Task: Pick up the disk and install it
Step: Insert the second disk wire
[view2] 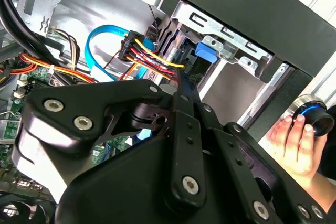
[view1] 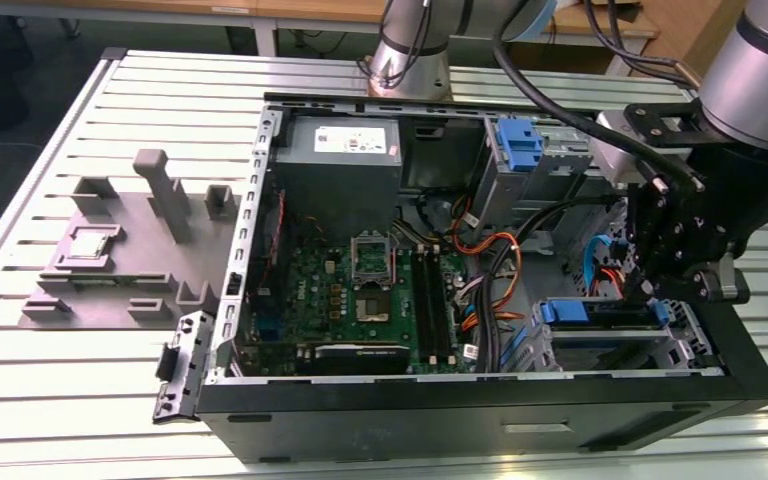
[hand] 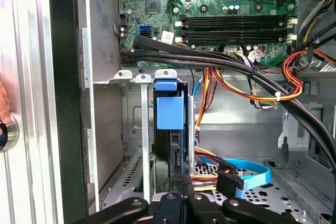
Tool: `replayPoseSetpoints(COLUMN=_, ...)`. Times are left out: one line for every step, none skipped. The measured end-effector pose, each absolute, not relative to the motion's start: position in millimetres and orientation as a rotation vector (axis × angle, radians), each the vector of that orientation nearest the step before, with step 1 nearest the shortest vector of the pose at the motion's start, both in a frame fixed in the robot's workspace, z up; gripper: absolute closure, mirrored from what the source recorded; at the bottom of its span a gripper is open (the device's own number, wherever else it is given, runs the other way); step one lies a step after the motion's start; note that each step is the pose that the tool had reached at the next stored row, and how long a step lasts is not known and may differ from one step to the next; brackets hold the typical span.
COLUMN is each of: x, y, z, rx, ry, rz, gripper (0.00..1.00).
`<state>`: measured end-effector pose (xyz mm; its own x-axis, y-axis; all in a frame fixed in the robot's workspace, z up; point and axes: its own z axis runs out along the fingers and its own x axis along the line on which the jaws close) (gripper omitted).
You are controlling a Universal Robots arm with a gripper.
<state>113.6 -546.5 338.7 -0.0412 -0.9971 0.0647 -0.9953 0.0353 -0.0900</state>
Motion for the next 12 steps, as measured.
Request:
replayPoseSetpoints(x=113.6, y=-546.5, z=338.7, rx=-2.164, ry=2.249, rz=-0.172, gripper=0.89)
replayPoseSetpoints(x=113.6, y=-546.5, z=338.7, rx=-2.164, ry=2.249, rz=-0.172, gripper=0.89)
replayPoseSetpoints(x=113.6, y=-546.5, z=338.7, rx=-2.164, ry=2.249, rz=-0.172, gripper=0.89)
replayPoseSetpoints(x=113.6, y=-546.5, z=338.7, rx=-2.164, ry=2.249, rz=-0.172, gripper=0.89)
replayPoseSetpoints(x=113.6, y=-546.5, z=338.7, rx=-2.164, ry=2.249, rz=-0.172, gripper=0.89)
replayPoseSetpoints(x=113.6, y=-546.5, z=338.7, rx=-2.164, ry=2.249, rz=-0.172, gripper=0.89)
replayPoseSetpoints(x=113.6, y=-546.5, z=338.7, rx=-2.164, ry=2.249, rz=-0.172, gripper=0.89)
replayPoseSetpoints(x=113.7, y=-546.5, z=338.7, rx=-2.164, ry=2.249, rz=-0.171, gripper=0.89)
replayPoseSetpoints(x=113.8, y=-546.4, z=338.7, rx=-2.166, ry=2.25, rz=-0.169, gripper=0.89)
replayPoseSetpoints(x=113.8, y=-546.4, z=338.8, rx=-2.168, ry=2.252, rz=-0.165, gripper=0.89)
replayPoseSetpoints(x=113.8, y=-546.5, z=338.8, rx=-2.172, ry=2.256, rz=-0.158, gripper=0.89)
replayPoseSetpoints(x=113.7, y=-546.5, z=338.8, rx=-2.176, ry=2.26, rz=-0.15, gripper=0.89)
